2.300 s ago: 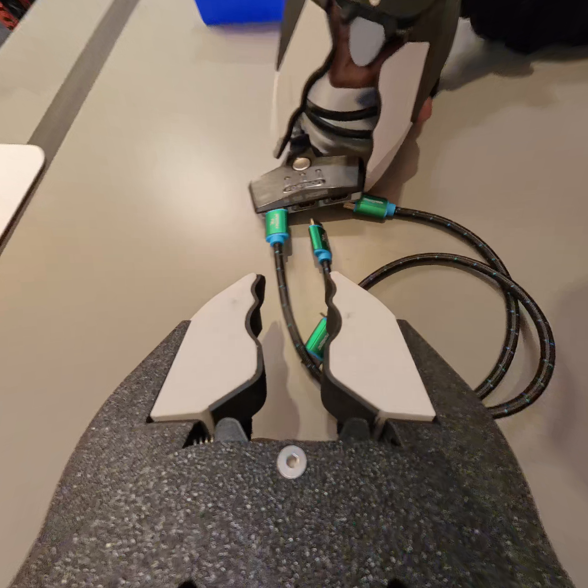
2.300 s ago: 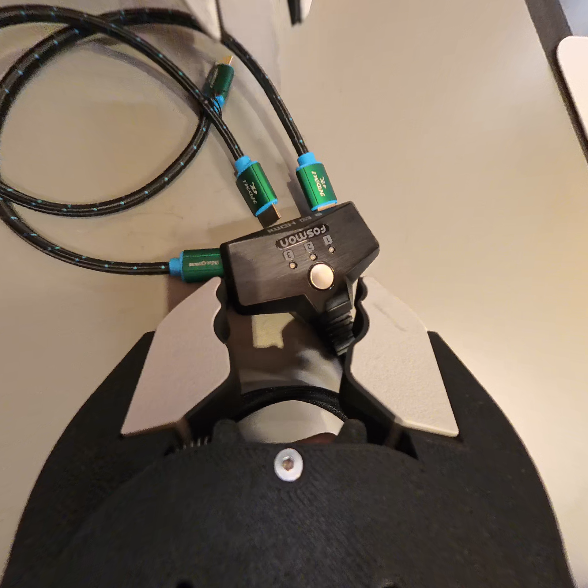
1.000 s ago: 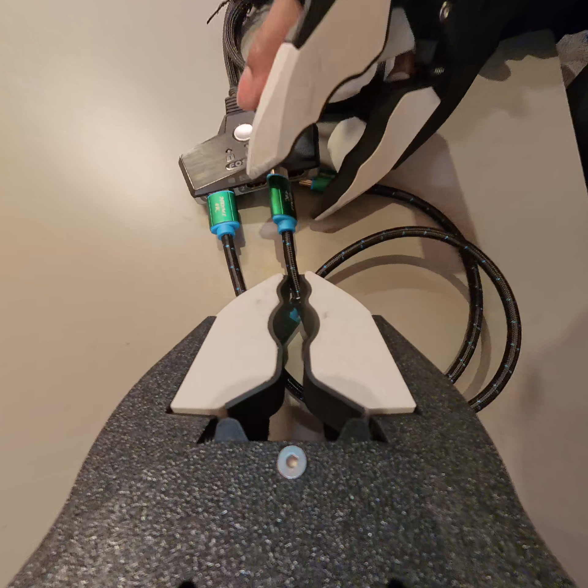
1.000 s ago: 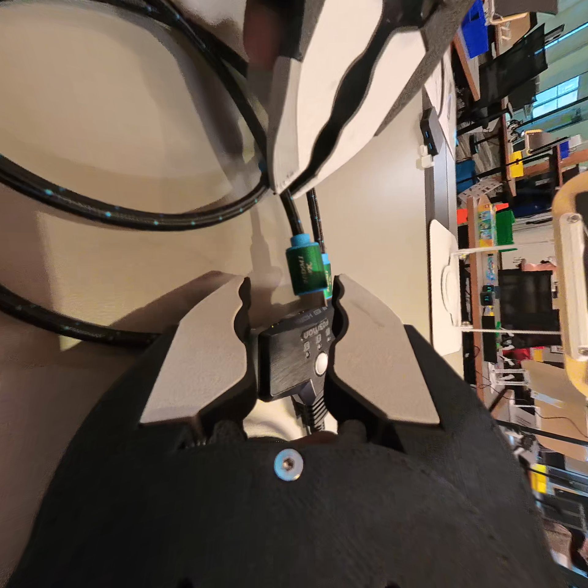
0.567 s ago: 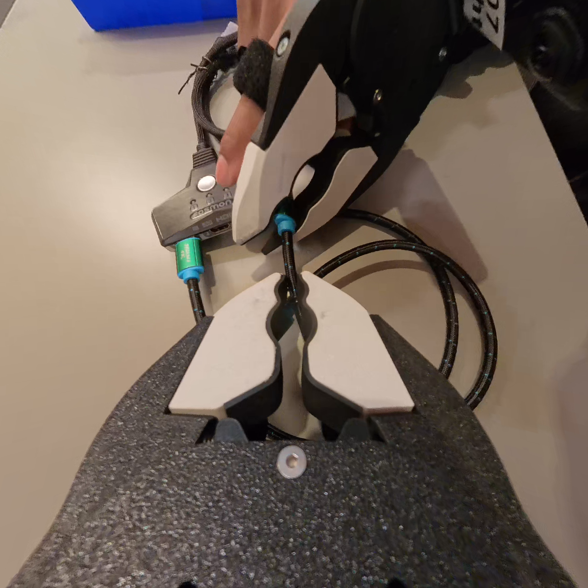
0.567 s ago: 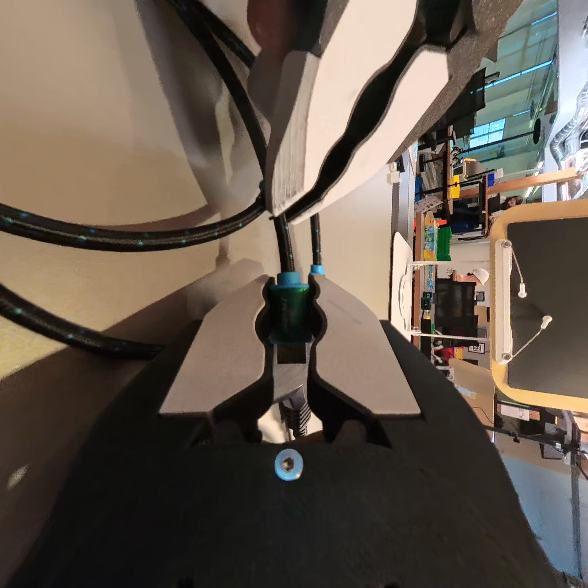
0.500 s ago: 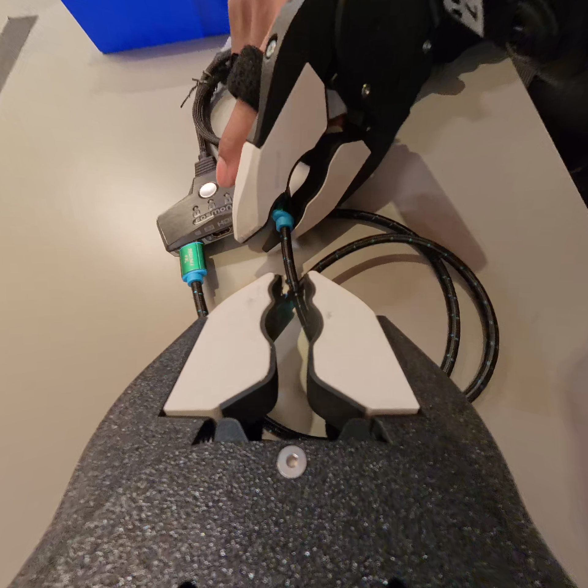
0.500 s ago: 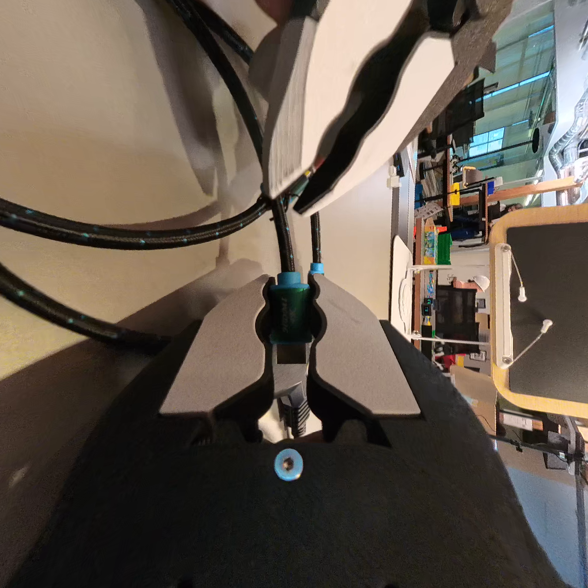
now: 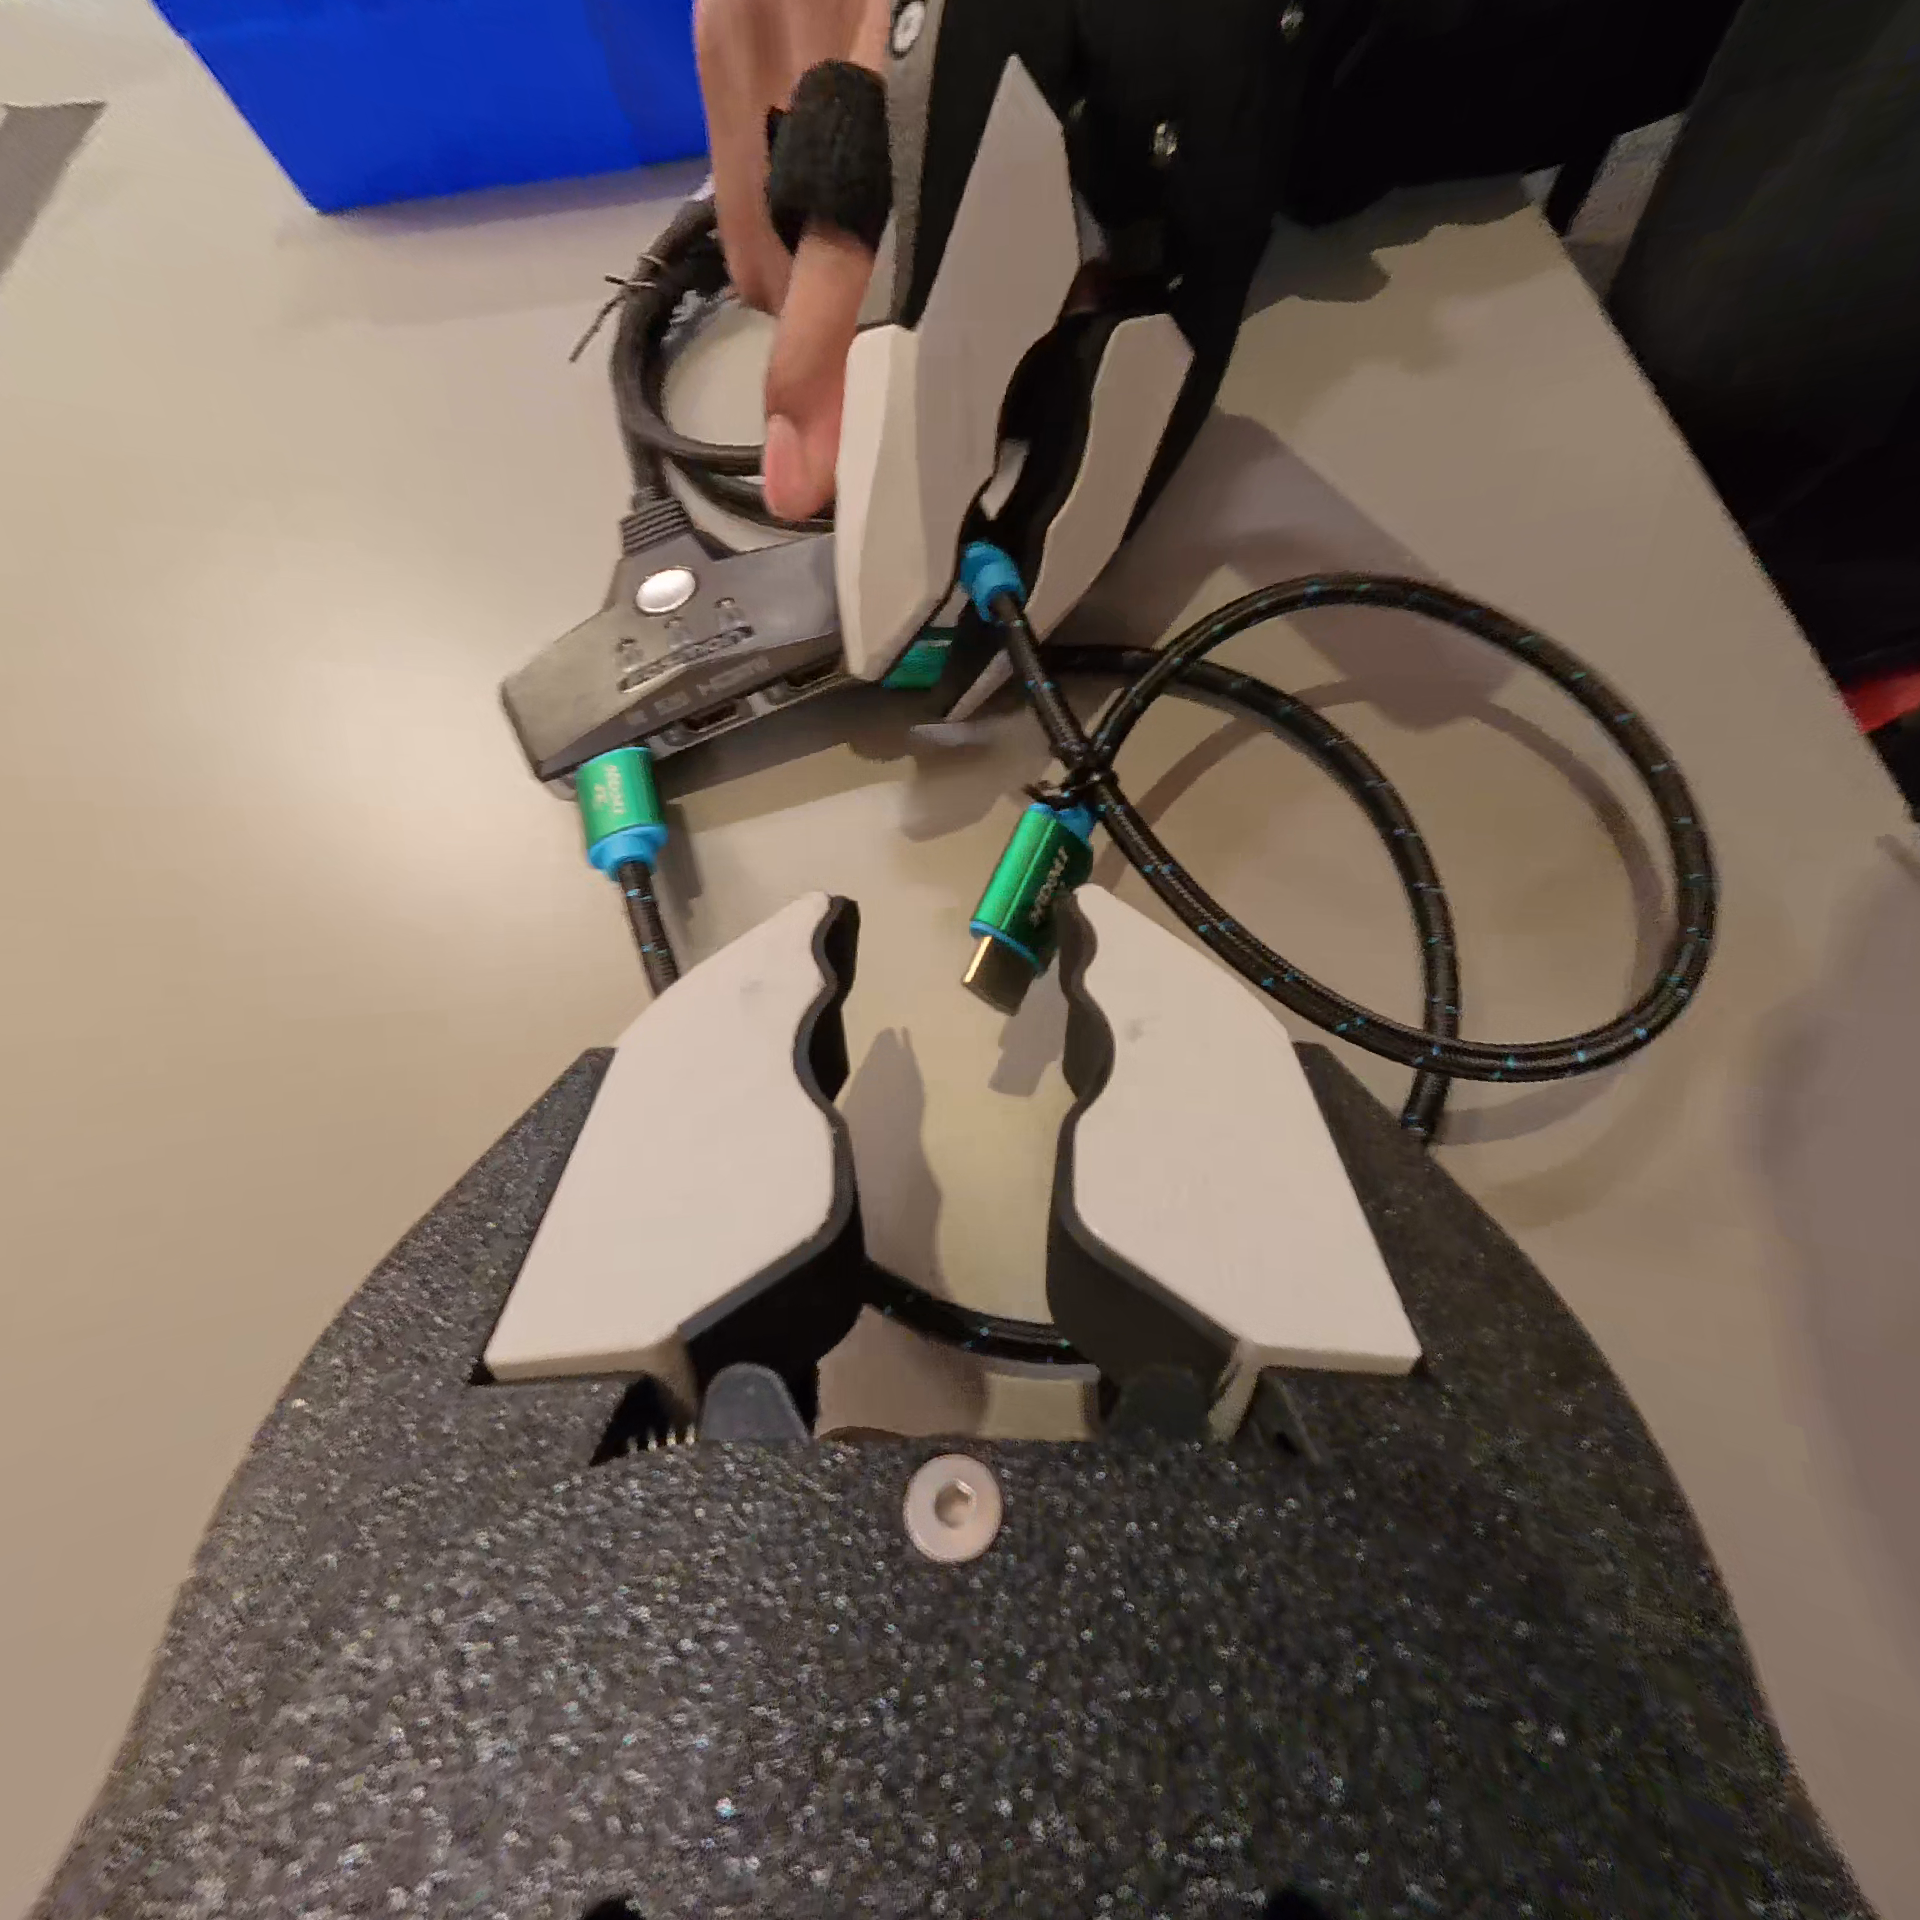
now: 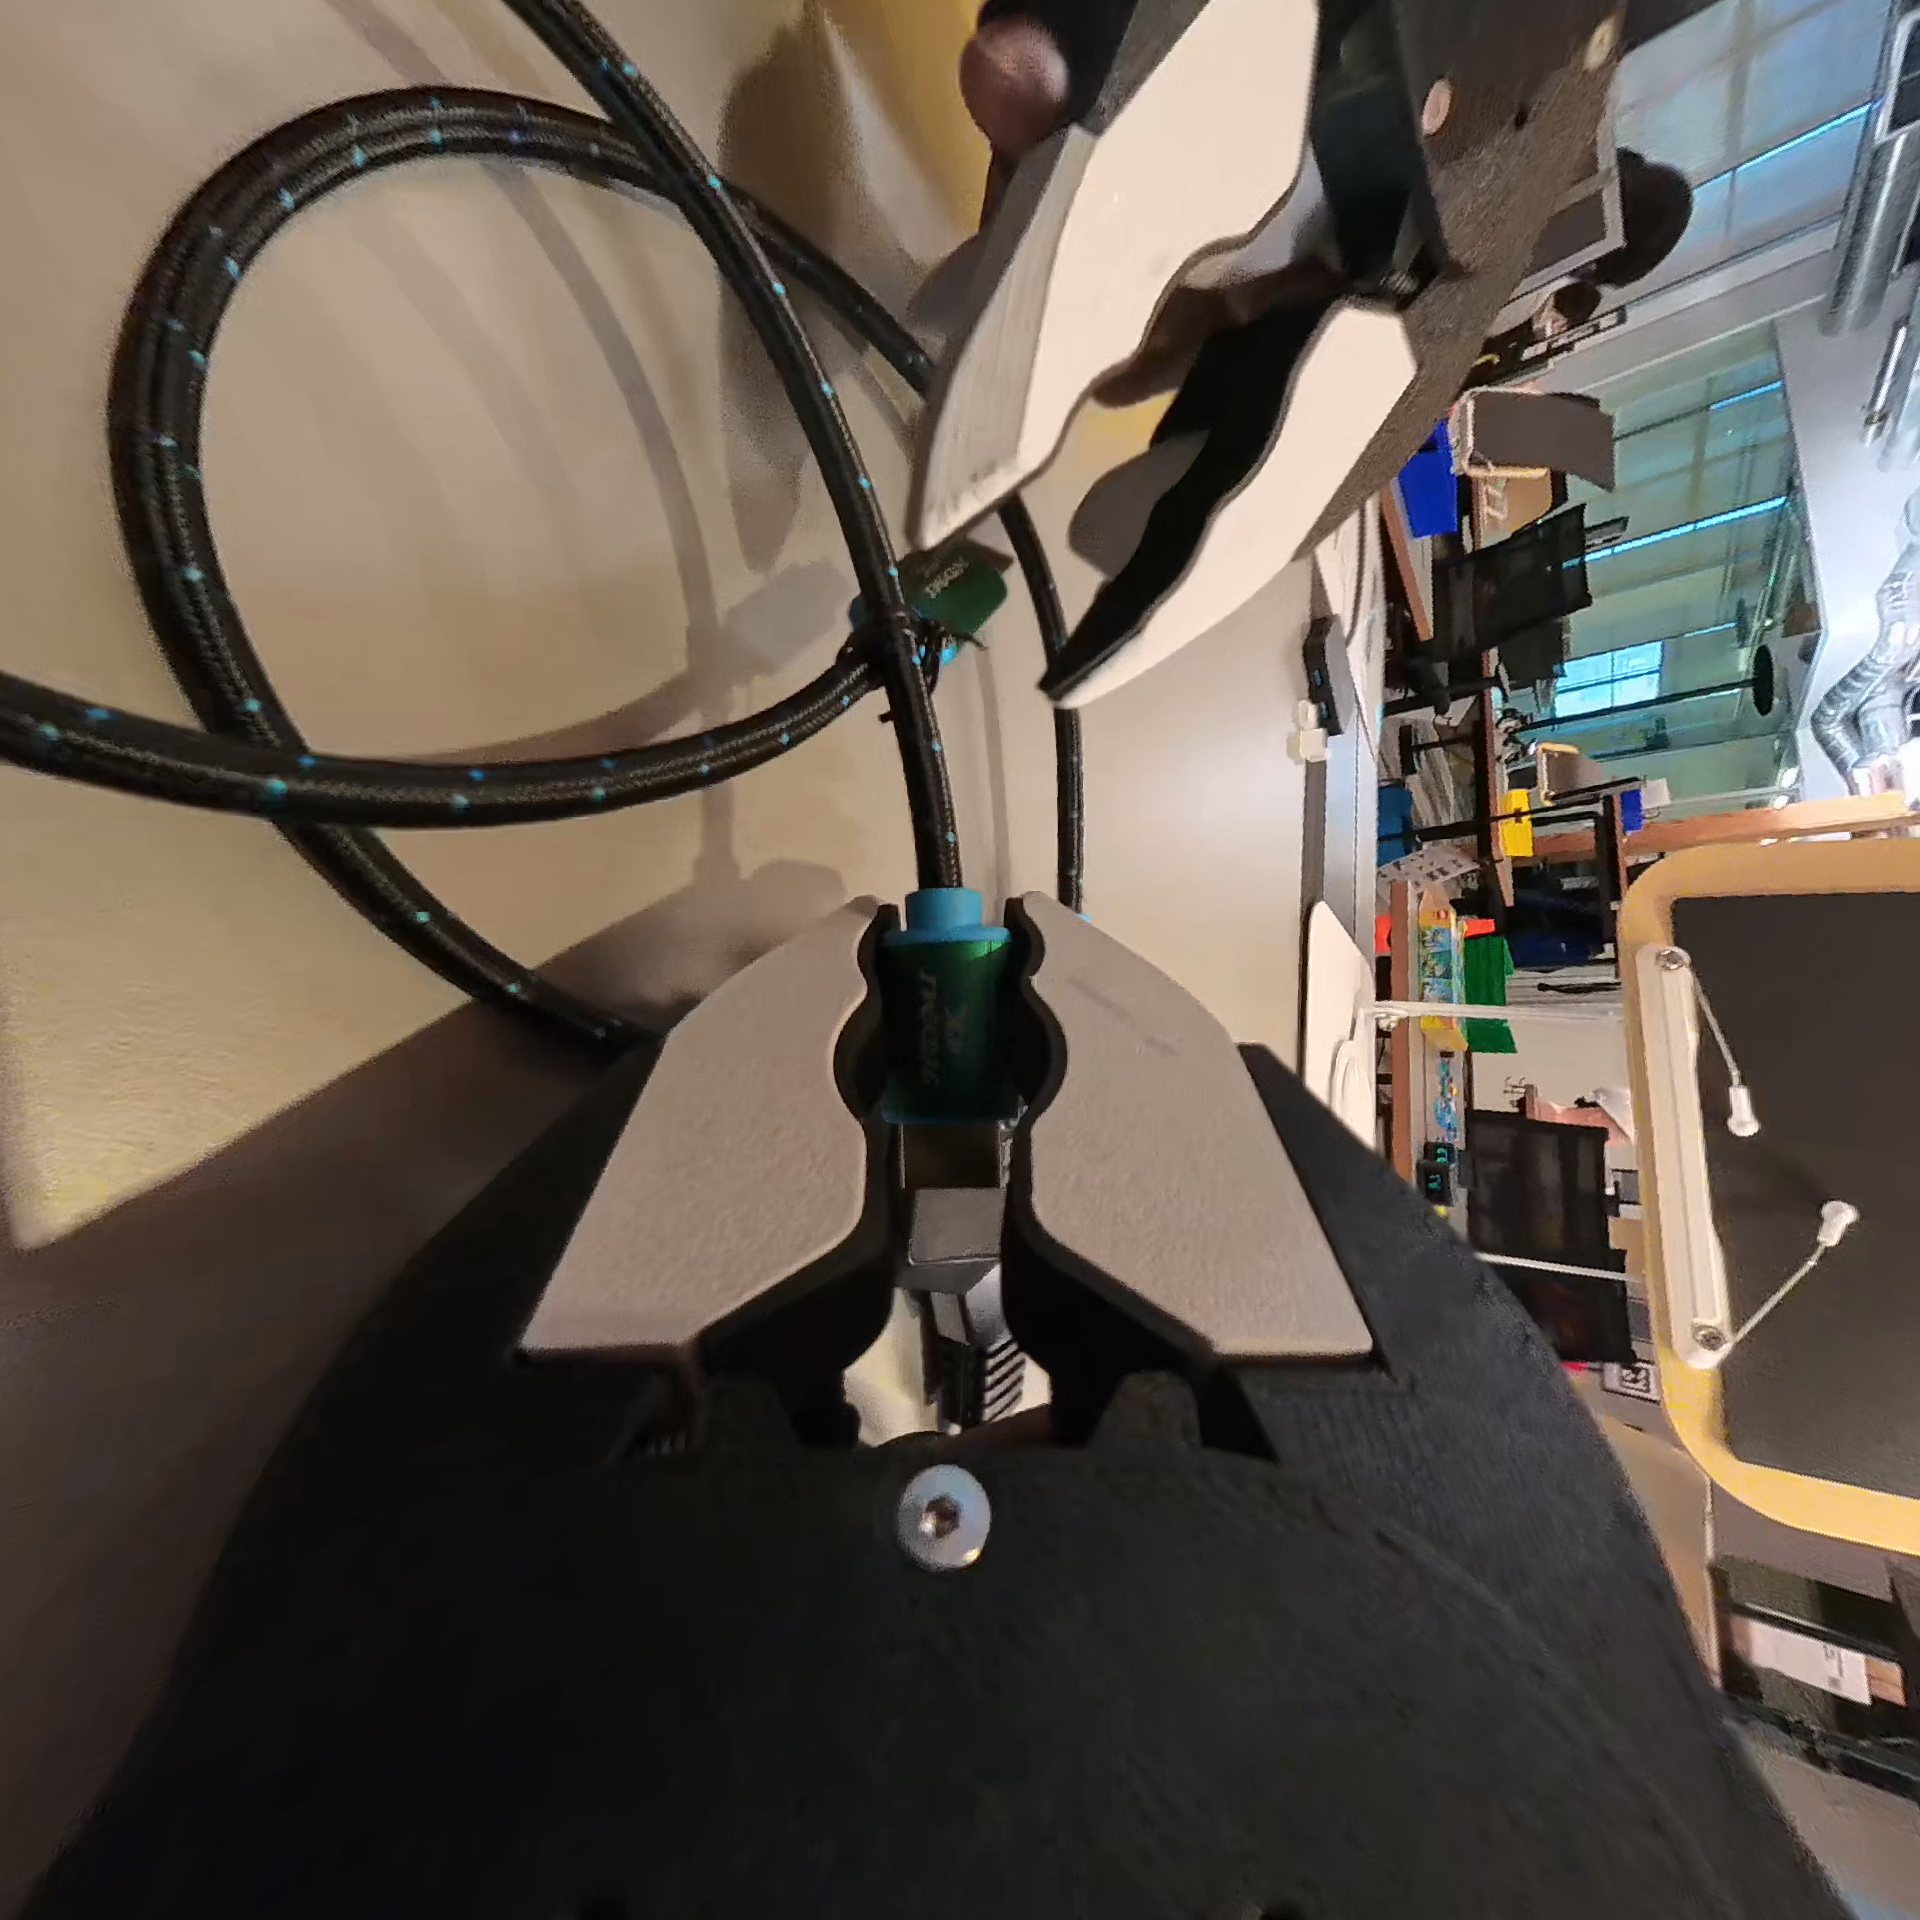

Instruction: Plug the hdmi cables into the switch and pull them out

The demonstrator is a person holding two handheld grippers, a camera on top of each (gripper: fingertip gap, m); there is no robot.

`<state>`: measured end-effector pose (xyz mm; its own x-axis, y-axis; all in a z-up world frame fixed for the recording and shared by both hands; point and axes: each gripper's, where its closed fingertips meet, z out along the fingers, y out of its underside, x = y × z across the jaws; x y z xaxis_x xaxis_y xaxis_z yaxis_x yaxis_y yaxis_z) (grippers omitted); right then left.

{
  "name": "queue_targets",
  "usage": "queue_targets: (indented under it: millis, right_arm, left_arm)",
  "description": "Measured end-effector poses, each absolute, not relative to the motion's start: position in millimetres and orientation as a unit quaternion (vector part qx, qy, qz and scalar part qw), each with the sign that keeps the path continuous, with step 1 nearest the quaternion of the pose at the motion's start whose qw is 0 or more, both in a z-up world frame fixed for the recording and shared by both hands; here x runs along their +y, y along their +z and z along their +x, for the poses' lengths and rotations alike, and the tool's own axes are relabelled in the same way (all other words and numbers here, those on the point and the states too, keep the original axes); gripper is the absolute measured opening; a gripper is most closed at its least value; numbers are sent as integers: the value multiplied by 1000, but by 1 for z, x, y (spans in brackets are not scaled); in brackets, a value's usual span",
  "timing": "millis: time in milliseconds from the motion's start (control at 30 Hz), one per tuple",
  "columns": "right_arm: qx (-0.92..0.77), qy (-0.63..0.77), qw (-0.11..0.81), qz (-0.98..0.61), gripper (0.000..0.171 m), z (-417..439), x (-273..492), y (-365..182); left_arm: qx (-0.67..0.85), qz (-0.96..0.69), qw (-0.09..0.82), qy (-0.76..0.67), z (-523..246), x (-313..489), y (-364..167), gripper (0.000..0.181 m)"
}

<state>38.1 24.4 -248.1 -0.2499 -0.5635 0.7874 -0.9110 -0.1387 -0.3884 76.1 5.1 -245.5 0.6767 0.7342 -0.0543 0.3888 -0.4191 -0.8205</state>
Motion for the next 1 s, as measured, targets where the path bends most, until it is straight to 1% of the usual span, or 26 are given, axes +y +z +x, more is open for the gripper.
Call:
queue_targets:
  millis: [167,333,467,533,867,1000]
  right_arm:
    - [-617,493,188,584,19,39,25,-241]
    - [-613,493,183,589,19,41,26,-242]
    - [-612,488,181,596,19,42,27,-245]
    - [-612,483,183,598,19,41,27,-247]
    - [-658,453,181,574,18,12,25,-248]
    - [-676,448,160,562,17,3,29,-246]
  left_arm:
    - [-334,-824,431,152,84,21,-256,38]
    - [-331,-815,455,137,84,27,-253,37]
    - [-317,-818,461,136,86,32,-251,20]
    - [-301,-819,471,130,89,37,-248,16]
    - [-324,-814,466,126,96,15,-245,14]
    - [-335,-810,467,118,103,5,-243,14]
